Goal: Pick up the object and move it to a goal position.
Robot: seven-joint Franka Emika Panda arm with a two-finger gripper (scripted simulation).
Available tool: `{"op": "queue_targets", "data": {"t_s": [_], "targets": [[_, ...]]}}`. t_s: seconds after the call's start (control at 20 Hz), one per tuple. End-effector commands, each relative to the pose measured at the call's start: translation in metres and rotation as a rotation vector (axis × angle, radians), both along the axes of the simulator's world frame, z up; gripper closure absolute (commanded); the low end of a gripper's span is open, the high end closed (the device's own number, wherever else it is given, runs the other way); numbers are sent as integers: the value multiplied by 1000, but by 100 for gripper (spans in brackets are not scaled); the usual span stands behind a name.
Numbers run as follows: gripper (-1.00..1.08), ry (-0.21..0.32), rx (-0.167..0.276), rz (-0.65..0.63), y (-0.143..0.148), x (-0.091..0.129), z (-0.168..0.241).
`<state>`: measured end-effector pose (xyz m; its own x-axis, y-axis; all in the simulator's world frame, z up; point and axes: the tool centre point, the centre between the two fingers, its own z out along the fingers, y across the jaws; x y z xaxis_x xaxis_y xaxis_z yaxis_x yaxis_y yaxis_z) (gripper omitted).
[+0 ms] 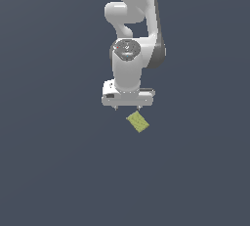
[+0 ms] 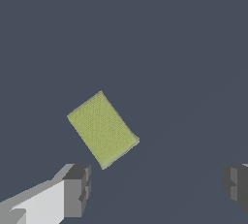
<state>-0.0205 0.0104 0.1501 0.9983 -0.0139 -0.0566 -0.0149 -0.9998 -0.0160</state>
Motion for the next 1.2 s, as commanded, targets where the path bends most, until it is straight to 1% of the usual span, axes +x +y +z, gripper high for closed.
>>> {"op": "queue_targets", "data": {"t_s": [0.0, 0.45, 0.65, 0.9, 1.15], "targets": [[-92, 0, 0, 0, 0, 0, 0], [-92, 9, 19, -44, -14, 3, 0], [-92, 9, 19, -43, -14, 3, 0], [-92, 5, 15, 1, -10, 3, -7], [-92, -4, 9, 94, -1, 3, -19]]}}
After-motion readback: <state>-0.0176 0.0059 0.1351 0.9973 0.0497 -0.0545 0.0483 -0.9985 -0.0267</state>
